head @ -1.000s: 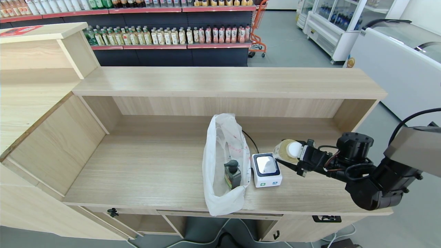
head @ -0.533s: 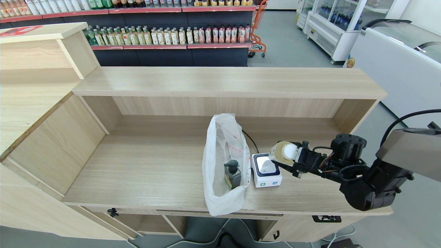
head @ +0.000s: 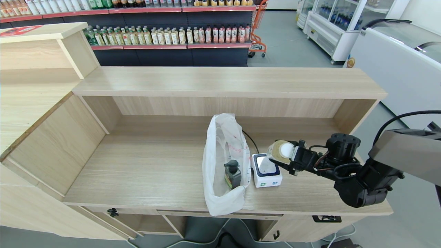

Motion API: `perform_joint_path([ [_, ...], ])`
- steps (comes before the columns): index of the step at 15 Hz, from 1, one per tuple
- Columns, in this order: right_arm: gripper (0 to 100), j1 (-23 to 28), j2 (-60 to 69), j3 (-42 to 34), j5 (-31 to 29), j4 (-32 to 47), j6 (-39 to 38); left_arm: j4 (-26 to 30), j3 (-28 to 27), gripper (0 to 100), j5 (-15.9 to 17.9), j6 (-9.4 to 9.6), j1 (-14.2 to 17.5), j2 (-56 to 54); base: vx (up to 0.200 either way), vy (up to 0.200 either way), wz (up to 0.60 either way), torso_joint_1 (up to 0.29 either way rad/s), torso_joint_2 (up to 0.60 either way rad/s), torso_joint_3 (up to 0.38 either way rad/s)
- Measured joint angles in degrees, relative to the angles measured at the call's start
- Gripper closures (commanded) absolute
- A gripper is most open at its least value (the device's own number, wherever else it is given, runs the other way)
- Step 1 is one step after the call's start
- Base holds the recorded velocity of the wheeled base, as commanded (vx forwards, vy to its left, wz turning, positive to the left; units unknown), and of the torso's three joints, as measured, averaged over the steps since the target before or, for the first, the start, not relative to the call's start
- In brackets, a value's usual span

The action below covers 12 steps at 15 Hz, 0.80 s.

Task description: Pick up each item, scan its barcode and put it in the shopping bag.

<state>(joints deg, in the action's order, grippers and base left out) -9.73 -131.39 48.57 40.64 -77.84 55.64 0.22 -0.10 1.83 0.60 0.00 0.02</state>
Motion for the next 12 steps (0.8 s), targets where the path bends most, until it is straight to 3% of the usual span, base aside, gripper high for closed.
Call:
perform_joint_path([
  [12,100,-0.6,-3.7,3.3,0.5,-0.1,0.0,0.0,0.0,100,0.0,0.02,0.0,0.0,0.000,0.000,0.00,0.000,0.00,0.000],
])
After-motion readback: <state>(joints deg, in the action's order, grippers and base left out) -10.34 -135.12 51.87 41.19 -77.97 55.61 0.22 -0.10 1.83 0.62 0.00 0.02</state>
